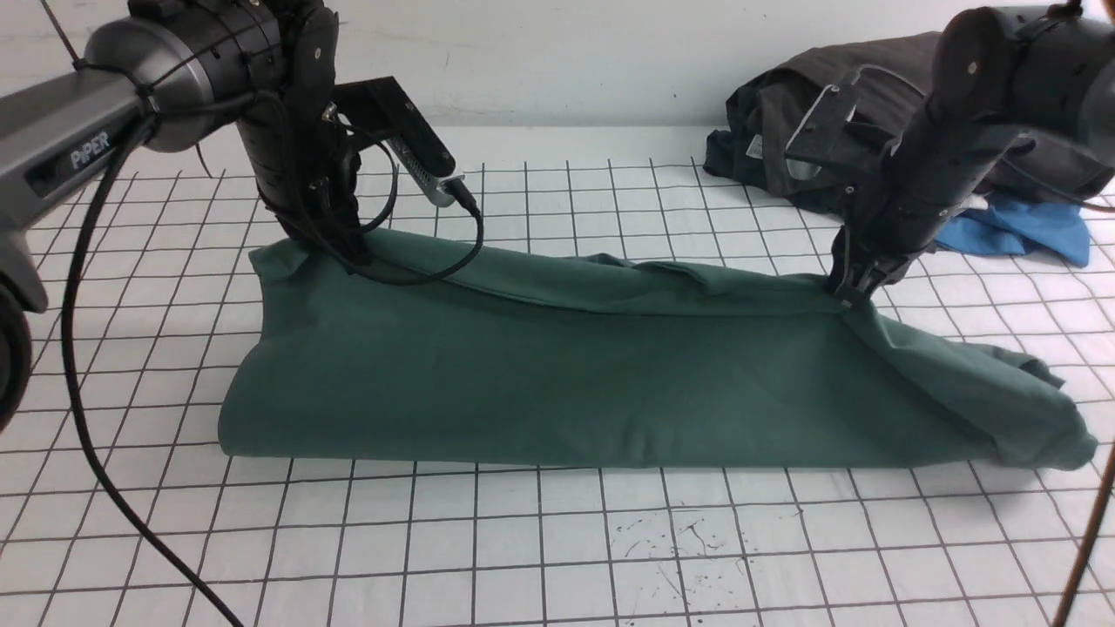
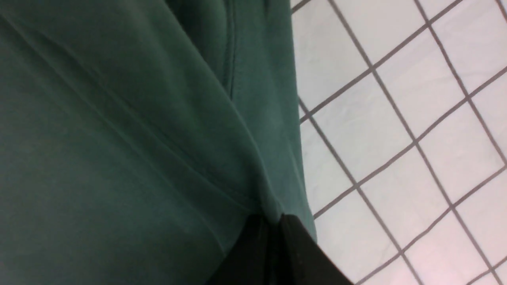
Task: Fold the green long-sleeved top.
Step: Use both arms to drag the lower edge of the fabric forward and fold it over the upper edge, then use the right arm to clamp the right edge of the fabric, then use the right arm to drag the right edge of the fabric to the left and folds it over the left edge
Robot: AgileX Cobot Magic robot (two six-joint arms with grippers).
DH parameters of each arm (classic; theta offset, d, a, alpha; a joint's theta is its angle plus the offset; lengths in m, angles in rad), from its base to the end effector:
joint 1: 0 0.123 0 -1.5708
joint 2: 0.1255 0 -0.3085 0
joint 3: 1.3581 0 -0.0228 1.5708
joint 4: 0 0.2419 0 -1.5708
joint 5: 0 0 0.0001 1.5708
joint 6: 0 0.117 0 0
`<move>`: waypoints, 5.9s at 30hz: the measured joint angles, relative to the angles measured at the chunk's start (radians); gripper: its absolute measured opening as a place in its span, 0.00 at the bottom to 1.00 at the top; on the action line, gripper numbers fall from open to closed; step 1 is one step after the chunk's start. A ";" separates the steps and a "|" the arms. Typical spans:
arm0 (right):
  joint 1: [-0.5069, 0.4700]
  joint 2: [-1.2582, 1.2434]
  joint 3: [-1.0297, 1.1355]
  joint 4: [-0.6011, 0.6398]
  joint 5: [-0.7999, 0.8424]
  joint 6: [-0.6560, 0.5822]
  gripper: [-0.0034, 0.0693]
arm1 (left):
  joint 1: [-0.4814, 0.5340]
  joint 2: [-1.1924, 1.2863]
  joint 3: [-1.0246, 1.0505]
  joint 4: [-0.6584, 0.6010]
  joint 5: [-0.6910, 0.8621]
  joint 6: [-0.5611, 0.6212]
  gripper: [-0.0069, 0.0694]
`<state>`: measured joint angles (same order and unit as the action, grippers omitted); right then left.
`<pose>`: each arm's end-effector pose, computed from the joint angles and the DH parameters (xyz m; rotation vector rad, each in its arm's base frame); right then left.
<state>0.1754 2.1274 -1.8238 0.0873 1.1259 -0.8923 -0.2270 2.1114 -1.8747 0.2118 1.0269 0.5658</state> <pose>0.4534 0.0897 0.2192 -1.4393 2.5162 -0.0038 0.4709 -0.0872 0.2462 1.1605 2.5091 0.3707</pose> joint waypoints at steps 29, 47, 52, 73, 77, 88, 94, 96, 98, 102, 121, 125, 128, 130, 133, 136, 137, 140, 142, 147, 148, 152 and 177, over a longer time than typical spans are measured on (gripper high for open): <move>-0.044 0.103 -0.125 0.021 -0.212 0.270 0.57 | 0.085 0.135 -0.104 -0.047 -0.156 -0.163 0.57; 0.123 0.217 -0.165 0.233 -0.088 0.141 0.04 | 0.085 0.106 -0.296 -0.247 0.207 -0.203 0.14; 0.118 0.225 -0.165 0.175 -0.322 0.325 0.03 | 0.085 0.106 -0.296 -0.288 0.207 -0.172 0.08; -0.016 -0.034 -0.219 -0.027 0.098 0.528 0.03 | 0.065 0.106 -0.296 -0.307 0.209 -0.131 0.08; -0.022 -0.109 0.015 -0.031 0.104 0.549 0.03 | 0.003 0.106 -0.296 -0.312 0.209 -0.131 0.08; -0.172 -0.143 0.362 -0.087 -0.038 0.625 0.03 | -0.059 0.106 -0.296 -0.337 0.209 -0.128 0.08; -0.309 -0.141 0.362 -0.103 -0.177 0.665 0.03 | -0.059 0.106 -0.296 -0.336 0.209 -0.128 0.08; -0.346 -0.141 0.353 -0.097 -0.180 0.669 0.03 | -0.059 0.106 -0.296 -0.337 0.209 -0.128 0.08; -0.372 -0.141 0.337 -0.080 -0.170 0.670 0.05 | -0.059 0.106 -0.296 -0.337 0.209 -0.128 0.08; -0.414 -0.145 0.309 -0.007 -0.113 0.663 0.19 | -0.059 0.106 -0.296 -0.337 0.209 -0.128 0.08; -0.406 -0.053 0.372 0.153 -0.203 0.625 0.88 | -0.059 0.106 -0.296 -0.342 0.209 -0.128 0.08; -0.374 -0.045 0.370 0.146 -0.222 0.624 0.84 | -0.059 0.106 -0.296 -0.343 0.209 -0.128 0.08; -0.348 -0.043 0.367 0.138 -0.238 0.624 0.76 | -0.059 0.106 -0.296 -0.343 0.209 -0.128 0.08; -0.340 -0.043 0.367 0.138 -0.238 0.624 0.68 | -0.059 0.106 -0.296 -0.343 0.209 -0.128 0.08; -0.338 -0.043 0.367 0.138 -0.234 0.624 0.55 | -0.059 0.106 -0.296 -0.343 0.209 -0.128 0.08; -0.338 -0.052 0.367 0.115 -0.218 0.624 0.37 | -0.059 0.106 -0.296 -0.343 0.209 -0.128 0.08; -0.337 -0.060 0.367 0.093 -0.213 0.624 0.28 | -0.059 0.104 -0.296 -0.342 0.209 -0.128 0.08; -0.332 -0.097 0.370 0.023 -0.203 0.629 0.15 | -0.059 0.090 -0.296 -0.328 0.209 -0.127 0.08; -0.331 -0.134 0.369 -0.037 -0.197 0.646 0.15 | -0.059 0.070 -0.296 -0.306 0.209 -0.127 0.08; -0.330 -0.246 0.283 -0.186 -0.116 0.712 0.15 | -0.058 -0.039 -0.296 -0.235 0.210 -0.128 0.08; -0.322 -0.272 0.233 -0.196 -0.078 0.715 0.15 | -0.056 -0.080 -0.296 -0.218 0.210 -0.128 0.08; -0.243 -0.310 0.055 -0.164 0.046 0.690 0.15 | -0.055 -0.200 -0.296 -0.172 0.222 -0.131 0.08; 0.383 0.123 -0.265 0.294 -0.088 0.733 0.15 | -0.055 -0.712 -0.182 -0.126 0.253 -0.291 0.08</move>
<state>0.5579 2.2503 -2.0889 0.3814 1.0378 -0.1594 -0.2823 1.3992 -2.0568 0.0859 1.2800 0.2752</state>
